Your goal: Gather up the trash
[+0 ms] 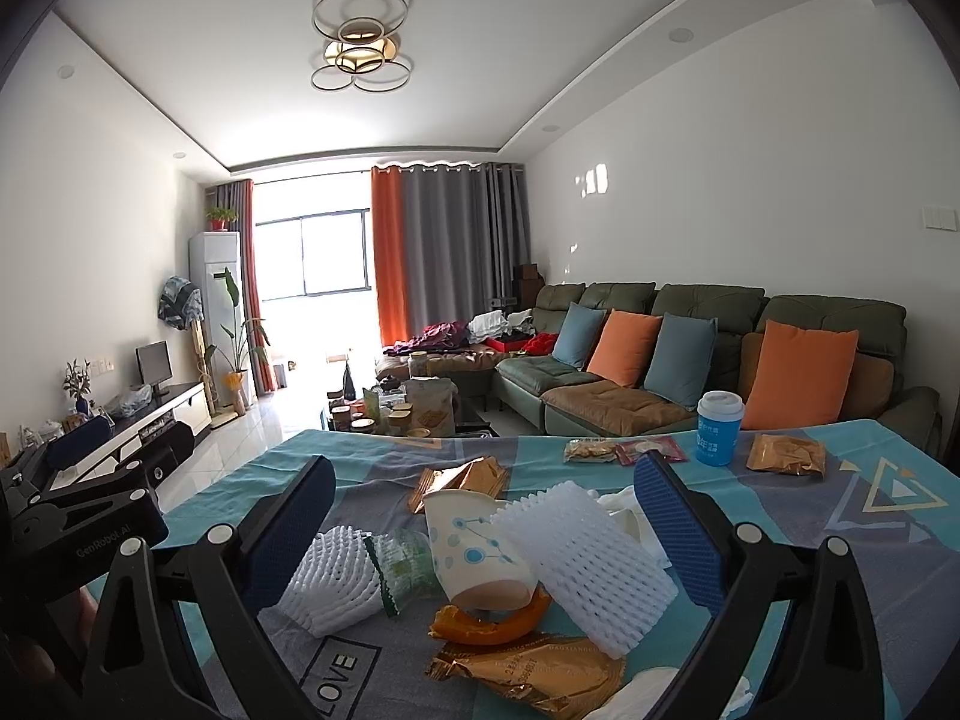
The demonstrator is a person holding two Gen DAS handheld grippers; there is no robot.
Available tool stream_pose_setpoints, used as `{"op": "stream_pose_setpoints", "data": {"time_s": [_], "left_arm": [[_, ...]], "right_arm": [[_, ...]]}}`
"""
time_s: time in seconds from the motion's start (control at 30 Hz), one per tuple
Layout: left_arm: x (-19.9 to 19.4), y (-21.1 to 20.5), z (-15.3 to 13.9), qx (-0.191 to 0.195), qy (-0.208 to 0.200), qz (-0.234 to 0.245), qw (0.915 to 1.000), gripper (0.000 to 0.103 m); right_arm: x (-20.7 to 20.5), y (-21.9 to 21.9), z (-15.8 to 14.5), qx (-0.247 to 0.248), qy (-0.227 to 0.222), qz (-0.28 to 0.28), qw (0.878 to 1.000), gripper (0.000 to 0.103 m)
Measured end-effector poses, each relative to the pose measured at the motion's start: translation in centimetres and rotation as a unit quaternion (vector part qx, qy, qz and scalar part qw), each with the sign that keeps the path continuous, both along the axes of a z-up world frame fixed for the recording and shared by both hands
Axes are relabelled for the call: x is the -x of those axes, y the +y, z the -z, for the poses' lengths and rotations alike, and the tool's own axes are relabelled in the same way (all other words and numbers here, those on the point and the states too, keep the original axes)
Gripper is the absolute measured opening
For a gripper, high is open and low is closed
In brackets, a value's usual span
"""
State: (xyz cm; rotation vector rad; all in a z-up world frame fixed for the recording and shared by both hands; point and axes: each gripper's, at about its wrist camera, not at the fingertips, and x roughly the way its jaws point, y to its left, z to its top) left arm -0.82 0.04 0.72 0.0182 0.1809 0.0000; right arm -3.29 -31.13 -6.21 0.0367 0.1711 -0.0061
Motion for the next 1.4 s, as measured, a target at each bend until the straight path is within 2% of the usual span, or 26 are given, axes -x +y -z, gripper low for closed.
{"op": "stream_pose_setpoints", "data": {"time_s": [0.8,1.17,1.27,1.4], "left_arm": [[-0.7,-0.2,0.8,0.000,0.010,0.006,0.9999,0.097],[-1.5,-0.3,1.6,0.002,0.030,0.015,0.9994,0.097],[-2.2,-0.5,2.1,0.003,0.049,0.029,0.9983,0.097],[-4.5,-0.4,3.7,0.018,0.119,0.073,0.9901,0.097]], "right_arm": [[-0.1,0.0,0.1,-0.002,0.002,-0.001,1.000,0.096],[-0.4,-0.1,0.5,-0.006,0.009,0.000,1.000,0.096],[-0.8,-0.5,0.7,-0.006,0.018,0.002,1.000,0.096],[-1.6,-1.7,1.2,-0.012,0.050,0.015,0.999,0.096]]}}
